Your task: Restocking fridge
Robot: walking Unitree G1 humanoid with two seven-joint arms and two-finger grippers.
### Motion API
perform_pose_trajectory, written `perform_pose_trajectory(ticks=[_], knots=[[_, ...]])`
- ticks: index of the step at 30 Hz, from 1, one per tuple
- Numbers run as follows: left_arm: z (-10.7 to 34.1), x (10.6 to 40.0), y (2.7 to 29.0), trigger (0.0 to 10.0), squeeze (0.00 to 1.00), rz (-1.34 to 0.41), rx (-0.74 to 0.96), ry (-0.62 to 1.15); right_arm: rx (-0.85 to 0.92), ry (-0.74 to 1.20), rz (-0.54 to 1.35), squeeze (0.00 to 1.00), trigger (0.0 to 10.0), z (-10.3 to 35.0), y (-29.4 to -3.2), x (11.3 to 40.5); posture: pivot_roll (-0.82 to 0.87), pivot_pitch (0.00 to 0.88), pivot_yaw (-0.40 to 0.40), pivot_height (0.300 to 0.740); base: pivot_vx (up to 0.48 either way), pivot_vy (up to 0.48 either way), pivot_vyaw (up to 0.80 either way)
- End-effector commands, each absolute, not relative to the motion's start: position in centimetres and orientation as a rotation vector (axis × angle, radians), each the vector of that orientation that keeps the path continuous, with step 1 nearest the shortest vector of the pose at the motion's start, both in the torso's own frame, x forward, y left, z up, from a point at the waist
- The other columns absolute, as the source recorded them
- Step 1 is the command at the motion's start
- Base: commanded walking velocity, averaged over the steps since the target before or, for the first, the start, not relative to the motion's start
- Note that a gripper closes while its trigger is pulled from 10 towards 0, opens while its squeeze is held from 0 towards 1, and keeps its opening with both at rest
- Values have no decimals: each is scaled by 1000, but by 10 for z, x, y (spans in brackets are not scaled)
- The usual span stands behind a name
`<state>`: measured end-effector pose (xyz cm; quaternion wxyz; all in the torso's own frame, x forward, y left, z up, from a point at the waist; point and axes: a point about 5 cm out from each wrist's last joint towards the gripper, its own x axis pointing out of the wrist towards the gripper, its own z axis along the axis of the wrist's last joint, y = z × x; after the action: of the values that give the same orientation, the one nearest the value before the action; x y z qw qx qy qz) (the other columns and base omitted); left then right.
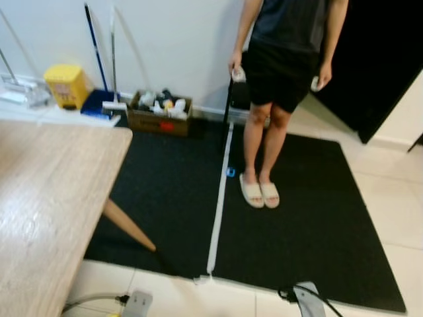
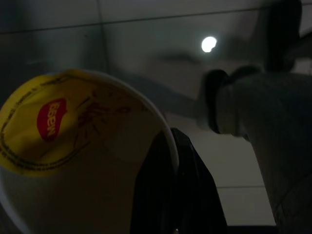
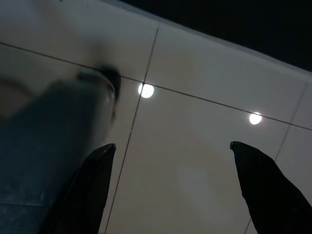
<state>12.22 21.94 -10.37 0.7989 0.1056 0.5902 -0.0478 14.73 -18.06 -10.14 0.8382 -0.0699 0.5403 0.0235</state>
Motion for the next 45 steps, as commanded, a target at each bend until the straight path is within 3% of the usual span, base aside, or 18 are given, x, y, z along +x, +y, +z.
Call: perform_pose_trajectory(ticks=[1,4,11,17,22,30,45], knots=[[-105,125,209,10000,0,-126,211,1257,-162,1168,34,0,10000,-103,-187,142,41,0,-78,740,337,0,0],[-105,125,207,10000,0,-128,208,1258,-181,1174,44,0,10000,-103,-190,141,41,0,-79,740,337,0,0],[-105,125,206,10000,0,-137,215,1259,-200,1205,9,0,10000,-100,-232,125,38,0,-75,740,339,0,-781],[-105,125,207,10000,0,-143,222,1257,-209,1220,-13,0,10000,-97,-253,116,38,0,-74,740,330,0,-781],[-105,125,207,10000,0,-144,225,1257,-184,1198,-4,0,10000,-98,-238,126,40,0,-72,740,322,0,-781],[-105,125,208,10000,0,-148,228,1256,-180,1169,33,0,10000,-99,-209,143,38,0,-70,740,321,0,0],[-105,124,206,10000,0,-158,228,1259,-182,1181,36,0,10000,-100,-217,136,32,0,-73,740,315,0,0]])
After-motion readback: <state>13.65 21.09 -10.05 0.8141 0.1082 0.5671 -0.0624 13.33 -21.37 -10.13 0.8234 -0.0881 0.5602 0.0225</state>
